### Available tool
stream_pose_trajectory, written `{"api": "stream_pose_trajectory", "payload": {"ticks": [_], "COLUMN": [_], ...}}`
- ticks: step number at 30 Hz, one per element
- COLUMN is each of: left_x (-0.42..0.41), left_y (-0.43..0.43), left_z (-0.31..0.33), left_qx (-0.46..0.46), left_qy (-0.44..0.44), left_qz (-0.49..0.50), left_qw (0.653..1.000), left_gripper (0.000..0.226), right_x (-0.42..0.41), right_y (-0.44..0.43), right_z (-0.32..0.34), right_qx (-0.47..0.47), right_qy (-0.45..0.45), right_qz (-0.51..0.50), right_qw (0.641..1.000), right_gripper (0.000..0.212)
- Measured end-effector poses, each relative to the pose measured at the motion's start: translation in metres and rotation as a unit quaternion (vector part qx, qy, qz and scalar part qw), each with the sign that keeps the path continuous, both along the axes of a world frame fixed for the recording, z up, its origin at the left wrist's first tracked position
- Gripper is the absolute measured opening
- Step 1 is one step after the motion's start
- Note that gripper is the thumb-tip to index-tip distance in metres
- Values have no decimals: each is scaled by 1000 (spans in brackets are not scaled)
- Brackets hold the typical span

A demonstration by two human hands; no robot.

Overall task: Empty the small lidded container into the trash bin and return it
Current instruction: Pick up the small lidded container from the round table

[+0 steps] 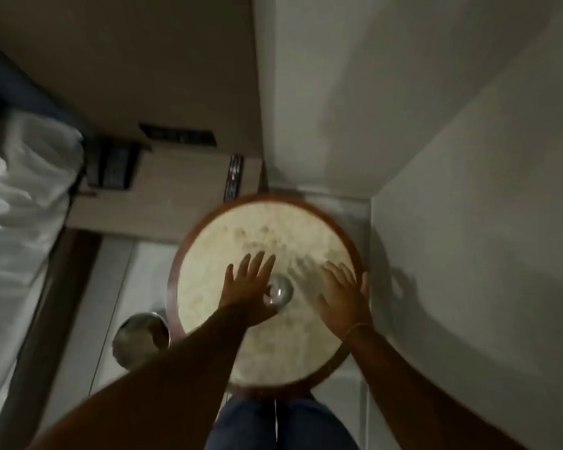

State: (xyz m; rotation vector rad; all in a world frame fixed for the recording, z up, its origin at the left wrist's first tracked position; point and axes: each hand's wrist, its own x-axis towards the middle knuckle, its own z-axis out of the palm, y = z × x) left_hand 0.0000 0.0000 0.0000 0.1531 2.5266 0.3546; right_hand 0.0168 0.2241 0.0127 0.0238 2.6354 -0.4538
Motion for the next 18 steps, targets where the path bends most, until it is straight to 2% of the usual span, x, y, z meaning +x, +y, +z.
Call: {"api": "stream_pose_trajectory", "payload": {"ticks": [3, 7, 14, 18], "left_x": [23, 35, 15, 17], "left_y": [12, 24, 38, 40], "left_z": [-62, -108, -149, -164], "left_qx": [-27, -26, -29, -37], "left_qy": [-74, -66, -41, -8], "left_qz": [18, 66, 64, 49], "left_qw": [997, 995, 997, 998], "left_gripper": [127, 133, 118, 103], "right_x": [31, 61, 60, 52], "right_y": [-9, -24, -38, -38], "right_z": [-66, -101, -132, -145], "right_qx": [2, -47, -144, -191], "right_qy": [-62, -56, 16, 14], "right_qz": [-12, -86, -181, -224], "right_qw": [998, 994, 973, 955], "right_gripper": [64, 70, 55, 41]}}
